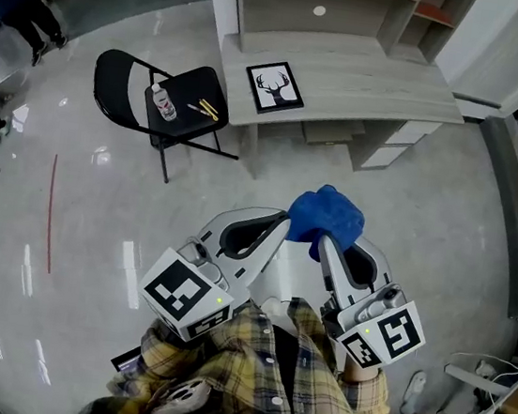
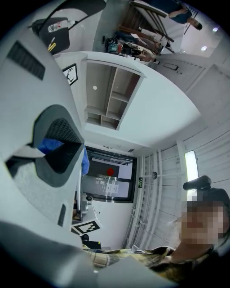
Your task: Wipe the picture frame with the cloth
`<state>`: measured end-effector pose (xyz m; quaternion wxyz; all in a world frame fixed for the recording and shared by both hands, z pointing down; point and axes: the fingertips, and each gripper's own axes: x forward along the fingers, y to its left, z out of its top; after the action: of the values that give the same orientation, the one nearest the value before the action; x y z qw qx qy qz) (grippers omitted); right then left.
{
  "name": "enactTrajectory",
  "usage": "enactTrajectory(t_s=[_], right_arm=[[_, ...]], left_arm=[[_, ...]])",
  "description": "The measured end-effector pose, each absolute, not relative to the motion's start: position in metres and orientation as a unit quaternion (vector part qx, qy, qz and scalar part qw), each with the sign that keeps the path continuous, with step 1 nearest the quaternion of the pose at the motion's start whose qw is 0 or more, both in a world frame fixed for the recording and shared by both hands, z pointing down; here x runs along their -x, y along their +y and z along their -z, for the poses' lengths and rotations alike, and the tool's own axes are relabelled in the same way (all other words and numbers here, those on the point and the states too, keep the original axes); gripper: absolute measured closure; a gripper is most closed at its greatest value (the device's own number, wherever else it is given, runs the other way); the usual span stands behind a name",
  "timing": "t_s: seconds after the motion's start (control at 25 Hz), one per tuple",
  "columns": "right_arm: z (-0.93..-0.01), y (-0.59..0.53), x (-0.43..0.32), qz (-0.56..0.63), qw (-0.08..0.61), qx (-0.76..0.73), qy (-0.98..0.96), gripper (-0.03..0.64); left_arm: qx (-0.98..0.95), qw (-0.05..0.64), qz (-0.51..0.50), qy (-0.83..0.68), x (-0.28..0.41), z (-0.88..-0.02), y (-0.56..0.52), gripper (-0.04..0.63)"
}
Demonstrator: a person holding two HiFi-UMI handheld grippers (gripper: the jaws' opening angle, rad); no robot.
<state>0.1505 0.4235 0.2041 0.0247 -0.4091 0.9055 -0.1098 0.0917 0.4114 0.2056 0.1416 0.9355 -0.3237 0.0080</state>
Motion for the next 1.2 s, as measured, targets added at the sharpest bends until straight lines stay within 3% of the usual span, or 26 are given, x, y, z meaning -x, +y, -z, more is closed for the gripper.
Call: enactTrajectory(t_s=[0.56, 1.2], right_arm=[[-0.211, 0.304, -0.092, 0.120, 0.023, 0.441, 0.889, 0.569], [-0.237, 0.239, -0.109, 0.150, 0.031, 0.457, 0.876, 0.569]], left_arm=[[-0.942, 0.133, -0.005, -0.308, -0.014, -0.206, 0.283, 0.591], [-0.932, 0.143, -0.004, -0.332, 0.001, -0.228, 0.224, 0.591]])
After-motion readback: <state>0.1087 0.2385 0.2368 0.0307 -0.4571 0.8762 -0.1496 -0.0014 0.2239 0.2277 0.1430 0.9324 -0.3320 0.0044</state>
